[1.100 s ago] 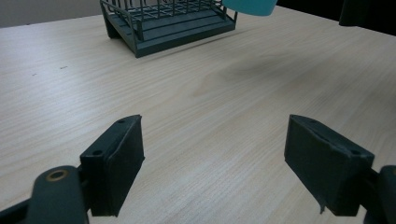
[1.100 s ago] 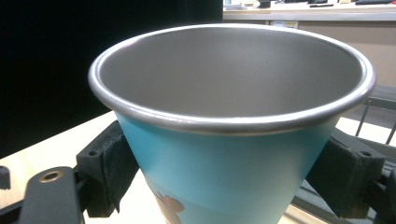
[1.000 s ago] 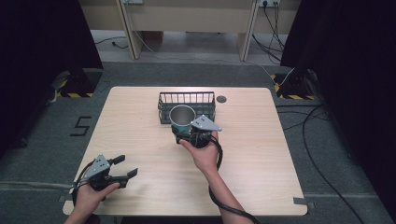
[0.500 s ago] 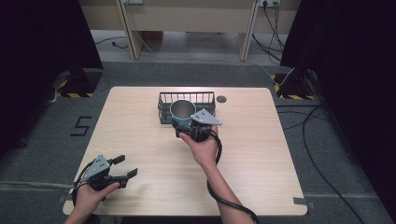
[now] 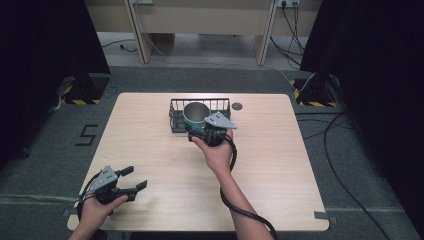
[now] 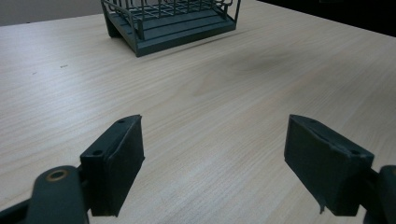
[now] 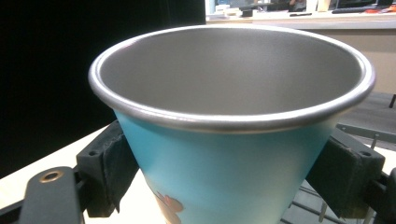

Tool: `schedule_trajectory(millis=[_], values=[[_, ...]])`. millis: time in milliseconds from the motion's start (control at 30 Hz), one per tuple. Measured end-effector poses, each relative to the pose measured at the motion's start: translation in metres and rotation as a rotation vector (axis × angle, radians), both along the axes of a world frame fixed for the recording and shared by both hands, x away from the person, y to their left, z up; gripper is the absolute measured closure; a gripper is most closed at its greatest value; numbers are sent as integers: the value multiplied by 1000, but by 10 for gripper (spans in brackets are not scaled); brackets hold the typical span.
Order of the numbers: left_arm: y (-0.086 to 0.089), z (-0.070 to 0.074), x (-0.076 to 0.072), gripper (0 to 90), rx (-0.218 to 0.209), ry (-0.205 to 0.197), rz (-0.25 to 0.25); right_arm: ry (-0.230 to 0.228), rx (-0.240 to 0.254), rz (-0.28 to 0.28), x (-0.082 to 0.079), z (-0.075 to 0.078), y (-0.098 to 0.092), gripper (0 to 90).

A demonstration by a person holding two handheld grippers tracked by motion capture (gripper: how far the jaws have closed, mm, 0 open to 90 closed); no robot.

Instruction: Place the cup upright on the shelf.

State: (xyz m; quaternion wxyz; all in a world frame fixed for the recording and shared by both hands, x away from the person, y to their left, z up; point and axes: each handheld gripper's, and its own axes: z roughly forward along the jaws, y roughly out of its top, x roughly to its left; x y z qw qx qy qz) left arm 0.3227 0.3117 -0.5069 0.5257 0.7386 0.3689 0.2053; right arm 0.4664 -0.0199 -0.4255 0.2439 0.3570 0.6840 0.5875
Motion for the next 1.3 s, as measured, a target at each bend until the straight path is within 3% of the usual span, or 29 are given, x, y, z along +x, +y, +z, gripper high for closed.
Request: schedule_trajectory(millis=[1300], values=[[1, 0, 0, 195, -7, 6, 4, 4, 9, -61, 29, 15, -2, 180]])
